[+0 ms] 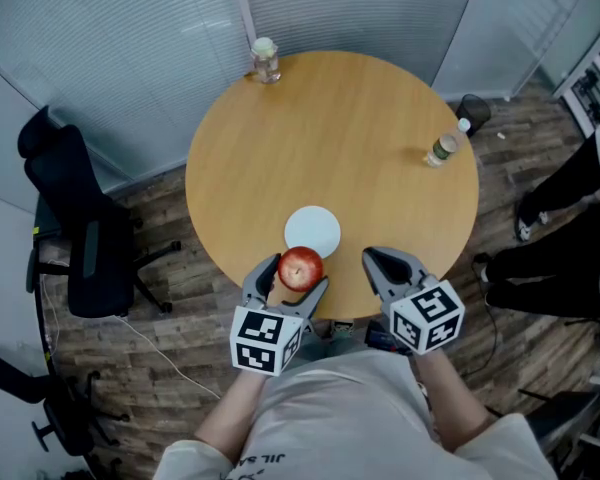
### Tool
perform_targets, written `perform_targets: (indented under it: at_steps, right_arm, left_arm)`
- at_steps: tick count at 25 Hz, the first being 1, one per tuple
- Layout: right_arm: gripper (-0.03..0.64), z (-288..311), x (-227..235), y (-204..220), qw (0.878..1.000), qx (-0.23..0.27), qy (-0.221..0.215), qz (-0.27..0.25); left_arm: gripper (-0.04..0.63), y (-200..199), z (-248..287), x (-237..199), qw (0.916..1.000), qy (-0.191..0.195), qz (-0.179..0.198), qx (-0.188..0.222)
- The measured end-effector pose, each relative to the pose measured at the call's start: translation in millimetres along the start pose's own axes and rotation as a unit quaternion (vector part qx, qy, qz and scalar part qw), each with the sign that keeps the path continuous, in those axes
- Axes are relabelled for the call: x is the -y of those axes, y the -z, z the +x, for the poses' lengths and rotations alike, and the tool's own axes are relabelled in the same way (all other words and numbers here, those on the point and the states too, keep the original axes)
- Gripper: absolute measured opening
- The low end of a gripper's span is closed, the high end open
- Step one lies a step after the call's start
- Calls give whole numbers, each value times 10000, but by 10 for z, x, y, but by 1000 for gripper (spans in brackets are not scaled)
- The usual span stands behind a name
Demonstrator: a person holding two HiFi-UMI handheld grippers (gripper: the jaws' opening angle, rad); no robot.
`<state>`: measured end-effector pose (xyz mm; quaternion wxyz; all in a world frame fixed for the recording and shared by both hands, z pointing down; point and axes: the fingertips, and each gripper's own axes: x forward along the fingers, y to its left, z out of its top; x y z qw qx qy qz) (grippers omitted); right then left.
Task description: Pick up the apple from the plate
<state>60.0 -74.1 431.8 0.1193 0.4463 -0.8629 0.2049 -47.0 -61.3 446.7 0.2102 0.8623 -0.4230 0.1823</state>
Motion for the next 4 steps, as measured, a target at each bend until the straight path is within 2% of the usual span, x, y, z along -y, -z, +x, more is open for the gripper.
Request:
perform_targets:
  at_steps: [4]
  right_arm:
    - [32, -27, 1, 46, 10000, -38, -4, 26]
  left_arm:
    - [382, 13, -1, 24, 10000, -9, -6, -13]
